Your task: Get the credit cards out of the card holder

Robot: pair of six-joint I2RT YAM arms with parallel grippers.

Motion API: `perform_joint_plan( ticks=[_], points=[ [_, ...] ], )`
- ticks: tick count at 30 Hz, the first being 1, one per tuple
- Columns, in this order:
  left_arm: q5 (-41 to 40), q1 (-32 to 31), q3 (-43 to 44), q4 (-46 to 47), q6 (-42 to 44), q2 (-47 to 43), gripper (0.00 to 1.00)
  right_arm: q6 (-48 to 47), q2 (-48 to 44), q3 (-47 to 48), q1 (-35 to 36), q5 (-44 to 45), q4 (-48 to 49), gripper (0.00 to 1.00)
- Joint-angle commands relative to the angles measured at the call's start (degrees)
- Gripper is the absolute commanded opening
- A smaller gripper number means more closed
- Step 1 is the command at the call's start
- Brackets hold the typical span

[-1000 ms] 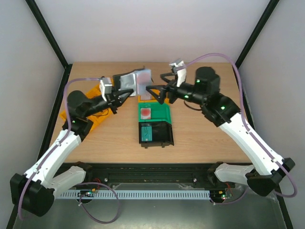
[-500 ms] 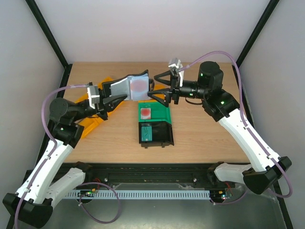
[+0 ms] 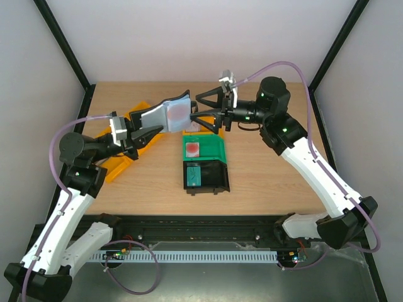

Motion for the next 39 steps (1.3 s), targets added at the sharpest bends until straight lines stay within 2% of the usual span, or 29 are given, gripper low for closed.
perform_joint_plan(
  ticks=[1,11,20,26,28,33,35,39],
  points=[
    [0.9,0.7,1.2,1.7,1.6,-0.4,0.02,1.6,-0.4,-0.5,0.8,-0.5,5.2,0.86],
    [1.6,0.7,0.9,1.4,3.7,-0.5,0.02,-2.3,-0.6,-1.3,5.3,8.7,4.4,0.86],
    [1.8,0.8,0.5,0.9,4.9,-1.3,0.02,-3.7,2.1,1.1,9.7,10.3,5.5,0.86],
    [2.2,0.8,-0.4,1.2,5.0,-1.8,0.02,-2.3,4.0,3.1,11.9,8.3,7.7,0.85],
    [2.0,0.8,-0.8,1.4,4.7,-2.1,0.02,-1.8,4.5,3.9,12.6,7.3,7.7,0.76],
    [1.6,0.9,-2.1,1.6,4.3,-2.5,0.02,0.0,4.6,4.0,13.1,6.6,7.5,0.47],
    [1.0,1.0,-2.5,1.6,4.1,-2.5,0.02,0.2,4.4,3.9,13.0,6.6,7.1,0.39],
    [-0.5,1.1,-2.8,2.2,3.7,-2.3,0.02,0.4,4.1,3.8,13.0,7.3,5.3,0.15]
  ],
)
